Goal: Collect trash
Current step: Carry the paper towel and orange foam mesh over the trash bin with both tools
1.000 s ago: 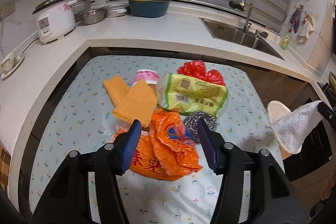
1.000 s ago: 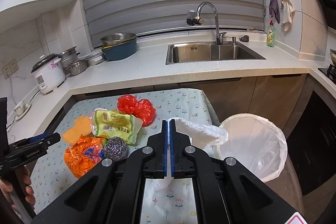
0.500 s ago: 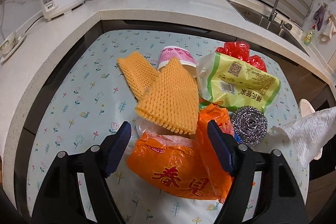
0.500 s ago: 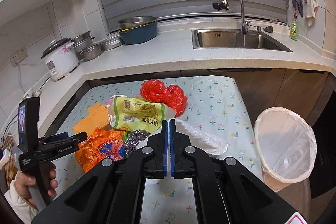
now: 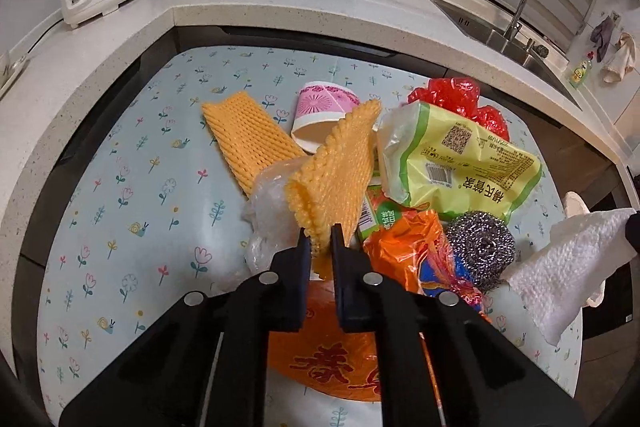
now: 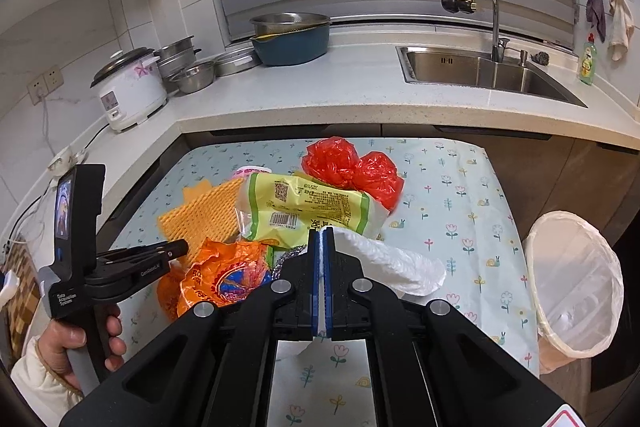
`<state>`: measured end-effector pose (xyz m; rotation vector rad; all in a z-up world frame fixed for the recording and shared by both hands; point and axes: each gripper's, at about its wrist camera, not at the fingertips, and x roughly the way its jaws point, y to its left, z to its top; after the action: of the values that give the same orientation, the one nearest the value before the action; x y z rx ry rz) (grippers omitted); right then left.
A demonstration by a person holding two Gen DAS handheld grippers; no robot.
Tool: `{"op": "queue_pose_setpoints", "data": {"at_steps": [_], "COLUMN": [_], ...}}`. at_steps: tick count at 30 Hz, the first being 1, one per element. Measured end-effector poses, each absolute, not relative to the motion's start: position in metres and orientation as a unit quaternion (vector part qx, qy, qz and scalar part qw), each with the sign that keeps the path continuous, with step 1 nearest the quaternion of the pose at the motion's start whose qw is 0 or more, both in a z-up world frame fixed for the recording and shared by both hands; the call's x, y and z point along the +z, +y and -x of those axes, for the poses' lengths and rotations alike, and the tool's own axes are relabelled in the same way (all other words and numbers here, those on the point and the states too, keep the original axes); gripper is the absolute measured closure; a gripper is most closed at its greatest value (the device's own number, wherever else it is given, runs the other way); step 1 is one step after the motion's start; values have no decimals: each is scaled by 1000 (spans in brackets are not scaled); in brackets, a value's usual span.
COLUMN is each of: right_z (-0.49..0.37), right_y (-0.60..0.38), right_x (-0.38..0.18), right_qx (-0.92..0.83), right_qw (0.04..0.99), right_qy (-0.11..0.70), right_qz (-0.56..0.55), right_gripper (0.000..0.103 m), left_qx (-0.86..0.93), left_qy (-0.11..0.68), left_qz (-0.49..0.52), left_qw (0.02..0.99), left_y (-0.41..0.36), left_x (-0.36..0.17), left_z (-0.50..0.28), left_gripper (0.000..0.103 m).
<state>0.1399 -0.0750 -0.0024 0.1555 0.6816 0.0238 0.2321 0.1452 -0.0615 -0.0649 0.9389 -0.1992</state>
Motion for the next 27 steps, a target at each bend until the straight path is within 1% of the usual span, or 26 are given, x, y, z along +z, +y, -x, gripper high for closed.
{"op": "queue_pose_setpoints", "data": {"at_steps": [7,13,27], "right_z": [-128,-113,-80], "right_y": [-88,-112,-204], "right_x": [18,29,32], "right_qx": [4,-12,-94], "right_qw": [948,951,949], "right_qy": [310,297,282], "right_qz": [-77,-83,-102], "right_gripper": [101,101,101], "left_qx": [-116,-163,-250], "left_qy": [417,394,382], "left_qz": [25,2,-45], "left_qw": [901,905,888], "left_y": [122,69,-42], "left_x": [-23,4,15], "left_z": [-216,-191,-151], "left_gripper": [94,94,94]}}
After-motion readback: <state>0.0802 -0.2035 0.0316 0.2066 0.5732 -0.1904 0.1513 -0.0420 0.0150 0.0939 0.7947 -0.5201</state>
